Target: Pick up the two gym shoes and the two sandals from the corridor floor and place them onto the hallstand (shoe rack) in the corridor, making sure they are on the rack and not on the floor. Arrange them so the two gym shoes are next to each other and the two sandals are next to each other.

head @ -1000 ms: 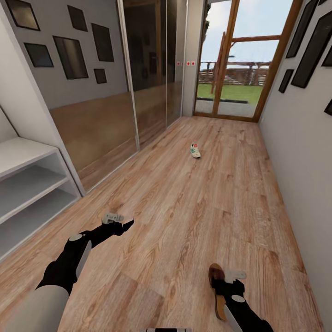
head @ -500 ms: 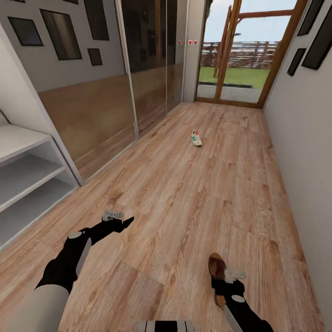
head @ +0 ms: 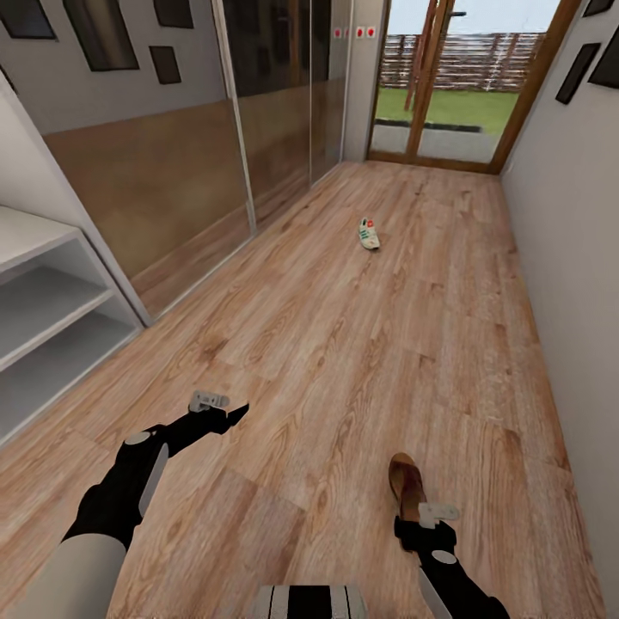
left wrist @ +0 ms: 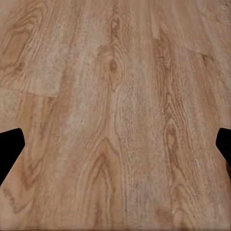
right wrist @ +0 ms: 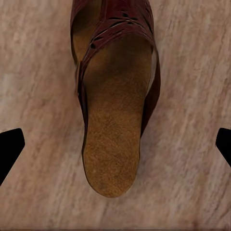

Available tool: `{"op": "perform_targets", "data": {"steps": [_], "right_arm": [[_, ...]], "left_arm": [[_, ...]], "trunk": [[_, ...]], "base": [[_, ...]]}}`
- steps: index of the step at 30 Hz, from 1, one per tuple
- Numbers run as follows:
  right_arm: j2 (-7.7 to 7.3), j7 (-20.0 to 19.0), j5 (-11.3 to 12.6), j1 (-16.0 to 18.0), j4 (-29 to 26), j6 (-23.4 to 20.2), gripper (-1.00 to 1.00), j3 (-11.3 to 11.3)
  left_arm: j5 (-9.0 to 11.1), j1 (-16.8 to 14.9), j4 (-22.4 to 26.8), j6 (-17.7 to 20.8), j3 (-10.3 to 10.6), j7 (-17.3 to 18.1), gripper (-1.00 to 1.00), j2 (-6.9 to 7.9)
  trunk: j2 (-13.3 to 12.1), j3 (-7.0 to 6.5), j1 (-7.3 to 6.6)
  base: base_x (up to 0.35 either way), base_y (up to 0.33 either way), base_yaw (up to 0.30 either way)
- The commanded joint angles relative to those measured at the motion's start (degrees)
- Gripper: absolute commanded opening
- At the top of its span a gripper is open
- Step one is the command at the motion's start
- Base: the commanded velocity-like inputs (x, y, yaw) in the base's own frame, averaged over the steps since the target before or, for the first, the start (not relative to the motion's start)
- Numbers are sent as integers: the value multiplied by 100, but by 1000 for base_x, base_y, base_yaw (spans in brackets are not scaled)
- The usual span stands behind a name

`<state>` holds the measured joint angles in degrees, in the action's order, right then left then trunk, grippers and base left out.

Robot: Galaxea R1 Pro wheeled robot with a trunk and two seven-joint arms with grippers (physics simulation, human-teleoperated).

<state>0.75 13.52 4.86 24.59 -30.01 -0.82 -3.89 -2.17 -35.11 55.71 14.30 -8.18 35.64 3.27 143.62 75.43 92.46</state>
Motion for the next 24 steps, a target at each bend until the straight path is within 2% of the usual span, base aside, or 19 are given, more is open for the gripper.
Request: {"op": "perform_targets", "data": {"steps": [1,9,24], "right_arm": [[-5,45,50,2,-5,-10,100,-41],[-5,45,48,2,-27,-9,100,-44],[-13,36,42,2,-59,-23,100,-24]], "left_arm": [[-20,-1,9,40,-17,39,100,-1],[-26,0,11,38,-17,40,100,2],[-29,5,19,39,-7,37,100,-23]], "trunk": [[3,36,1],[14,240,22],[14,241,22]], "base": [[0,0,36],[0,0,18],[0,0,0]]}}
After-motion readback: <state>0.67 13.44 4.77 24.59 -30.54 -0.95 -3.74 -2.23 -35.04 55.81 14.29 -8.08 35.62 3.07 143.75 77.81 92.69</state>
